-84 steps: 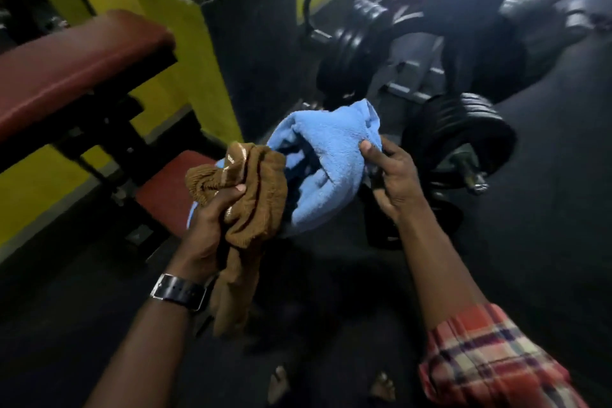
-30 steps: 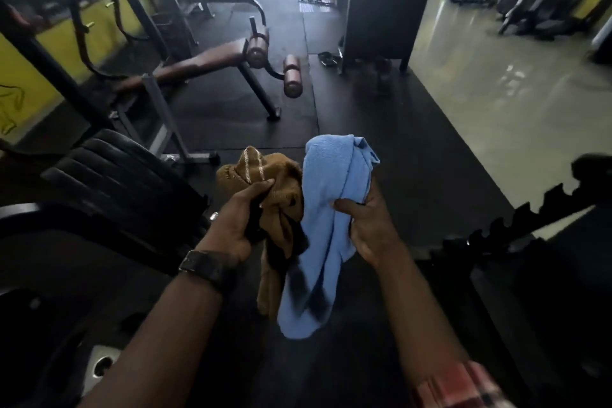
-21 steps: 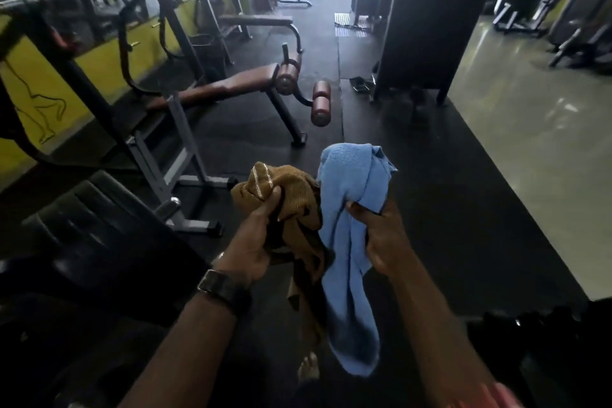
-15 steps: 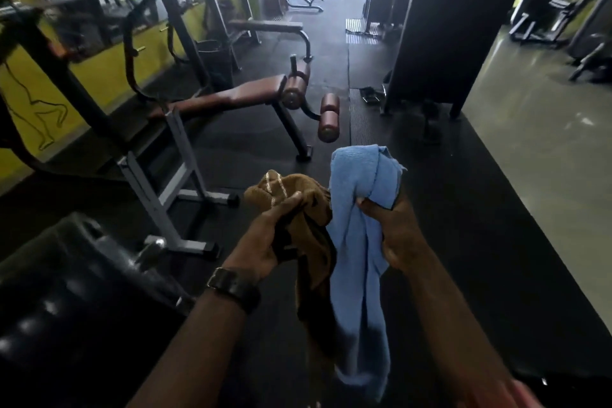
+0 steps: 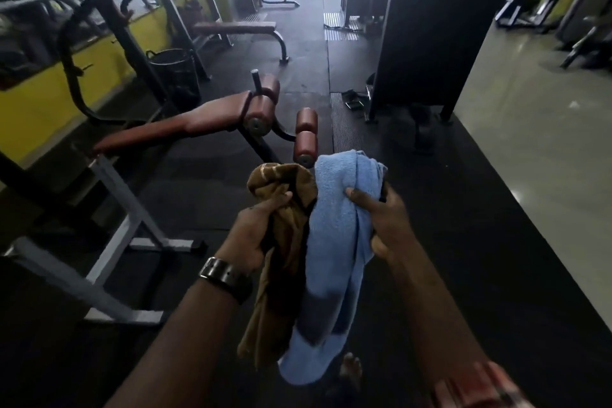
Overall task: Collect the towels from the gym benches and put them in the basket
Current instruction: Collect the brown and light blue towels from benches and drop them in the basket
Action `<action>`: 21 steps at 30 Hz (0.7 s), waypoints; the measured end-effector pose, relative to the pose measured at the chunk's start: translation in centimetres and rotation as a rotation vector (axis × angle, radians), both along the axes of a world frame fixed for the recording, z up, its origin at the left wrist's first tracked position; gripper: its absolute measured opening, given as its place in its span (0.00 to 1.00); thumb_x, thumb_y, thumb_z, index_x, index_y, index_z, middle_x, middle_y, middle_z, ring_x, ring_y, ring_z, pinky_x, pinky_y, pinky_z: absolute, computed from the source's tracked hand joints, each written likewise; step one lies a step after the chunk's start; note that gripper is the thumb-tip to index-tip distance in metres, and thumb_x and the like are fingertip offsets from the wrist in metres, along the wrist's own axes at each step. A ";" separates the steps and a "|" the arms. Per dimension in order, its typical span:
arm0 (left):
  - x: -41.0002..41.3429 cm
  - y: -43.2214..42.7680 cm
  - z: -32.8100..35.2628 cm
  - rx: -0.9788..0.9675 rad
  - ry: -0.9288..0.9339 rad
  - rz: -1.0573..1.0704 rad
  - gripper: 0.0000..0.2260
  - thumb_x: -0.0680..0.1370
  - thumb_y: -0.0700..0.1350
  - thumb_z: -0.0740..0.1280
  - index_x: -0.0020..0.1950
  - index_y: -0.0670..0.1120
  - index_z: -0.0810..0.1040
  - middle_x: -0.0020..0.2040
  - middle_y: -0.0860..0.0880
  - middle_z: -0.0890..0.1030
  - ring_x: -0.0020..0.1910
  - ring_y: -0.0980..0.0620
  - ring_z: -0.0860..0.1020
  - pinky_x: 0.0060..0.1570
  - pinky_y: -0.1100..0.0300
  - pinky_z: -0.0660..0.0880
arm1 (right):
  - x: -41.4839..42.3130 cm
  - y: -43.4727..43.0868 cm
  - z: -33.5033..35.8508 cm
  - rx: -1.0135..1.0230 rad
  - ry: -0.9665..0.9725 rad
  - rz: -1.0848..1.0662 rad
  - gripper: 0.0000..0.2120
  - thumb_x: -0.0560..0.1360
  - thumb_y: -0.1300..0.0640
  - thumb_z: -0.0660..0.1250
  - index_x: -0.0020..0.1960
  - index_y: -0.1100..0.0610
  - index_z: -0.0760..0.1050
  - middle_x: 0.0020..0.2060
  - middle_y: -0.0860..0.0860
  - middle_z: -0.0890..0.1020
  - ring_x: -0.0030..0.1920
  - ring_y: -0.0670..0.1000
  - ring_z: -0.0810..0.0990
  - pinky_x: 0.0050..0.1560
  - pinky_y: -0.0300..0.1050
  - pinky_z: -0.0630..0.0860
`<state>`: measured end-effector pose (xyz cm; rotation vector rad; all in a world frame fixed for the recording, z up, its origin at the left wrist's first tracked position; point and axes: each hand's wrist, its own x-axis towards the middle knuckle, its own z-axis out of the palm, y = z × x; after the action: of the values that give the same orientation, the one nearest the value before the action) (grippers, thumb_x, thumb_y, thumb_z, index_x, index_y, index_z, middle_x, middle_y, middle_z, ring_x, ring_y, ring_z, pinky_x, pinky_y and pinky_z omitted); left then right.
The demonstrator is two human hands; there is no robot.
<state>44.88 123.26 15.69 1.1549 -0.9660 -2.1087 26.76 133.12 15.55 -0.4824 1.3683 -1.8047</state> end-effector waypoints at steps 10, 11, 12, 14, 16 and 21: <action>-18.3 -20.5 1.6 -0.101 0.048 0.017 0.13 0.67 0.44 0.76 0.50 0.45 0.85 0.49 0.45 0.86 0.46 0.50 0.85 0.43 0.58 0.80 | -18.9 -20.8 1.4 -0.030 -0.160 0.203 0.21 0.70 0.75 0.65 0.62 0.67 0.72 0.50 0.62 0.82 0.47 0.56 0.85 0.45 0.48 0.82; -19.8 -22.3 1.5 -0.120 0.069 0.005 0.12 0.66 0.43 0.76 0.49 0.44 0.85 0.48 0.45 0.86 0.44 0.50 0.85 0.41 0.59 0.80 | -20.3 -22.7 1.4 -0.034 -0.157 0.220 0.21 0.70 0.78 0.63 0.62 0.67 0.72 0.49 0.61 0.82 0.45 0.55 0.85 0.43 0.47 0.82; -21.2 -23.9 1.3 -0.143 0.095 -0.012 0.12 0.65 0.41 0.76 0.48 0.42 0.85 0.47 0.43 0.86 0.42 0.50 0.85 0.40 0.60 0.81 | -21.5 -24.3 1.4 -0.033 -0.141 0.226 0.22 0.70 0.80 0.61 0.62 0.66 0.71 0.48 0.60 0.82 0.45 0.54 0.85 0.43 0.46 0.83; -24.6 -27.8 0.6 -0.186 0.135 -0.056 0.12 0.65 0.36 0.76 0.47 0.38 0.84 0.44 0.42 0.86 0.41 0.48 0.85 0.40 0.60 0.81 | -24.6 -28.3 1.1 -0.014 -0.074 0.218 0.23 0.70 0.81 0.59 0.61 0.65 0.71 0.49 0.60 0.81 0.45 0.53 0.84 0.44 0.46 0.83; -28.2 -32.1 -0.3 -0.261 0.102 -0.077 0.10 0.63 0.33 0.76 0.42 0.38 0.83 0.40 0.43 0.85 0.39 0.46 0.84 0.40 0.57 0.81 | -27.6 -32.6 0.9 0.011 0.013 0.174 0.25 0.68 0.82 0.60 0.62 0.64 0.70 0.51 0.60 0.80 0.46 0.53 0.83 0.44 0.45 0.83; -37.1 -43.6 -0.9 -0.274 0.083 -0.037 0.16 0.64 0.33 0.78 0.51 0.38 0.83 0.46 0.40 0.85 0.44 0.41 0.84 0.43 0.50 0.81 | -36.0 -43.2 0.9 0.049 0.107 0.030 0.27 0.68 0.79 0.66 0.64 0.62 0.71 0.55 0.60 0.80 0.56 0.59 0.81 0.53 0.53 0.81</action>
<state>7.81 79.64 14.78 0.9117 -1.2008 -1.9602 -9.19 89.88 16.42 -0.5769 1.4665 -1.7389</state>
